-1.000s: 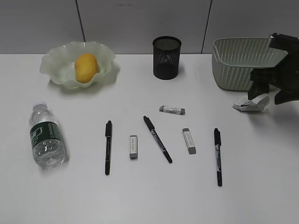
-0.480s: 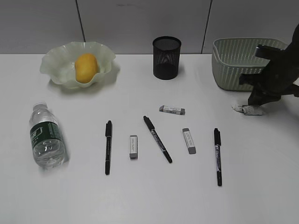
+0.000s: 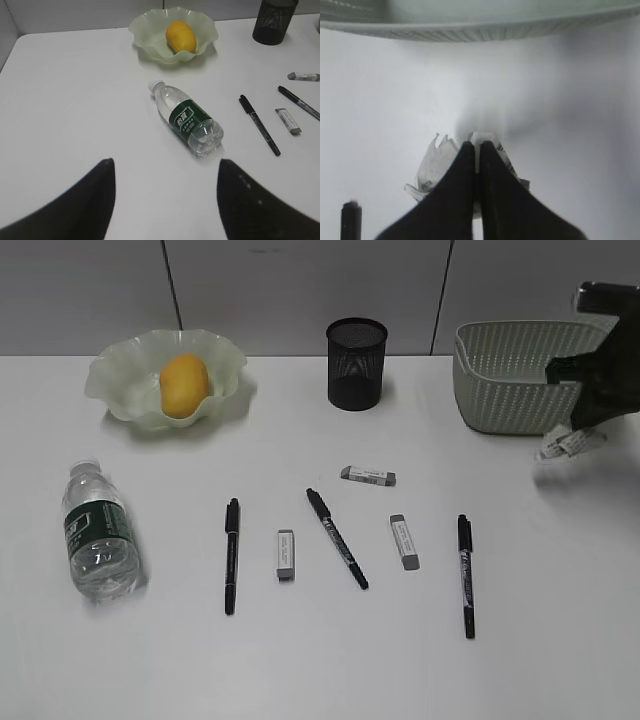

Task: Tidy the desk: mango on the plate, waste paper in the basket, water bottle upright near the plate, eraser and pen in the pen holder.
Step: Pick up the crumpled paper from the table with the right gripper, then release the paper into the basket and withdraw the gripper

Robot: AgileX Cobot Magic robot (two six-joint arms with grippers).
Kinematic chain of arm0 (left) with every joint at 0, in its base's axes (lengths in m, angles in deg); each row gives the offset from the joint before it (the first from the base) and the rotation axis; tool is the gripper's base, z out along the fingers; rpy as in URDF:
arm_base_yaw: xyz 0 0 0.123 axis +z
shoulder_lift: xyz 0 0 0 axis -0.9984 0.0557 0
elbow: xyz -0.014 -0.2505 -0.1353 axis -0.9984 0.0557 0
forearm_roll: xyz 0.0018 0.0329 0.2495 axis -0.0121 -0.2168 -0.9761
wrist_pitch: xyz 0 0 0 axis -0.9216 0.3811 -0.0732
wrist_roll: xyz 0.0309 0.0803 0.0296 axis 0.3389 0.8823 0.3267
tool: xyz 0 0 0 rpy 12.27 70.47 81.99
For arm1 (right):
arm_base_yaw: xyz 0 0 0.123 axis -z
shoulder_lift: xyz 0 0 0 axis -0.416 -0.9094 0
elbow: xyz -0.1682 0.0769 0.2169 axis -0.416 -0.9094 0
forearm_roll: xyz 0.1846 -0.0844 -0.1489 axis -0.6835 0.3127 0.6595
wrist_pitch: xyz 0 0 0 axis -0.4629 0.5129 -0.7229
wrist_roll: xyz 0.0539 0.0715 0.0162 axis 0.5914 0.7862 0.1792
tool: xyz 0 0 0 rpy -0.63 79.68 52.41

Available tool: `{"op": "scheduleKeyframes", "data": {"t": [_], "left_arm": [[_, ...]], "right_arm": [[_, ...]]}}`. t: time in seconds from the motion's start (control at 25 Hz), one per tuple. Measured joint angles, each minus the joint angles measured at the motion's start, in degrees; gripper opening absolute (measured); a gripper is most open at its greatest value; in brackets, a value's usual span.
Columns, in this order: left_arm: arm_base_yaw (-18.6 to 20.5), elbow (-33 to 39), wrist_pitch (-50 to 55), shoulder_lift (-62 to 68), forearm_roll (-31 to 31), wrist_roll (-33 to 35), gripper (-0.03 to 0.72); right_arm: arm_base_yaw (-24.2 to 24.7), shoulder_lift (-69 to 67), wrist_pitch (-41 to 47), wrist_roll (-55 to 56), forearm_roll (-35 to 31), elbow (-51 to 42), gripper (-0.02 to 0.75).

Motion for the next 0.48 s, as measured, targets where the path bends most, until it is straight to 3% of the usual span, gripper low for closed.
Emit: {"op": "scheduleKeyframes", "data": {"t": [0.24, 0.4, 0.48], "left_arm": [[0.00, 0.00, -0.05, 0.00, 0.00, 0.00, 0.467], [0.00, 0.00, -0.05, 0.00, 0.00, 0.00, 0.442], [0.00, 0.00, -0.05, 0.00, -0.11, 0.00, 0.437]], "right_arm": [[0.00, 8.99, -0.66, -2.59, -0.51, 1.00, 0.013], [0.00, 6.26, -5.99, -2.72, -0.63, 8.37, 0.013], [0.00, 1.93, -7.13, -2.72, -0.76, 12.84, 0.050]]}}
